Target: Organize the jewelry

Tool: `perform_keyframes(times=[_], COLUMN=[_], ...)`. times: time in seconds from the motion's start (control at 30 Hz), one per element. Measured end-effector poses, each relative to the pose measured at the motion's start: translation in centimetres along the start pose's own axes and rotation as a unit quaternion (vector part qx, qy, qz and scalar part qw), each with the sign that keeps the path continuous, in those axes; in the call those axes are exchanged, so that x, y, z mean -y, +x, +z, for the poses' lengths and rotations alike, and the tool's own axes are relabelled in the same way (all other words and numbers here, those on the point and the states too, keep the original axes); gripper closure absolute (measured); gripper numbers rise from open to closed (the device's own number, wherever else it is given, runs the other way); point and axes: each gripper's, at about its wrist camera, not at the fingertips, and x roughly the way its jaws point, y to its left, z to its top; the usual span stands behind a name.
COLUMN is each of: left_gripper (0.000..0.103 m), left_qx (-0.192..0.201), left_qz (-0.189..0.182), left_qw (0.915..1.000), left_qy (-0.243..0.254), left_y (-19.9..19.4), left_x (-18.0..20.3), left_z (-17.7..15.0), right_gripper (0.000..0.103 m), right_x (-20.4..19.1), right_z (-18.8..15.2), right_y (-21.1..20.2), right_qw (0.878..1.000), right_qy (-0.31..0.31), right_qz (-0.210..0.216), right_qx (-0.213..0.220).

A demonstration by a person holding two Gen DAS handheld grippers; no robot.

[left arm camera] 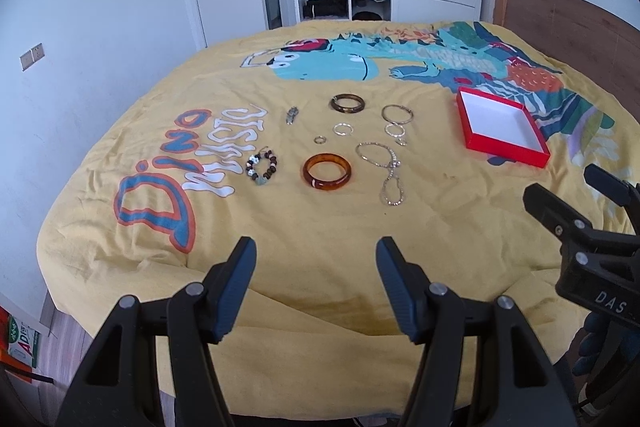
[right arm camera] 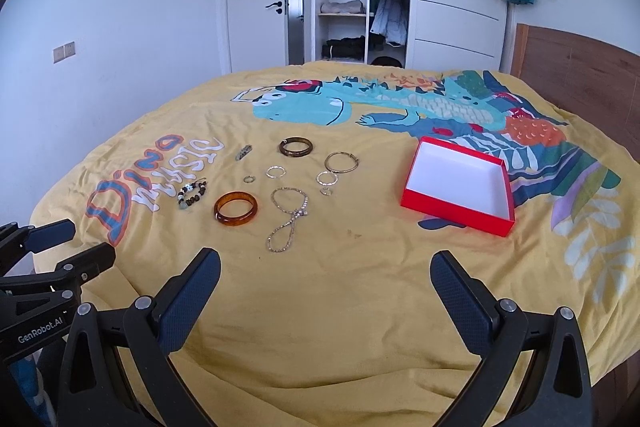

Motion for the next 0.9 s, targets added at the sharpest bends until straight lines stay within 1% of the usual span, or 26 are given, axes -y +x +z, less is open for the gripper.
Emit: perform_keyframes(times=[0.2,0.37,0.53,0.67,0.9], left_gripper=[0.043,0.043,0.043,0.043,0.043], left_qx=[-0.020,-0.029,-0.039,-0.047,-0.055], left_qz=[-0.006,0.002,0.012,0.014,0.011], left_qw=[0.9998,0.9996,0.9991,0.9987,0.9982], left_qy=[0.000,-0.004,-0.008,-0.012,-0.019], left_y=[1.5,3.1,5.0,6.4,8.2], left_x=[-0.1,-0.8,-1.7,-2.4,-3.1], left_z=[-0.2,0.0,0.4,1.1,2.4], right_gripper=[0.000,0.000,0.000,0.000,0.000], right_x=[-0.3,-0.9,-1.4,-1.3,-1.0], right_z=[0.1,0.4,0.9,1.3,2.6], right_y=[0.9,2.1,3.3,4.4,6.3], right_qw=[1.000,1.000,0.999,0.999,0.994], right_qy=[-0.010,-0.024,-0.032,-0.025,0.005], right_qz=[0.001,0.002,-0.010,-0.018,-0.040], right_qx=[-0.007,-0.012,-0.017,-0.040,-0.102])
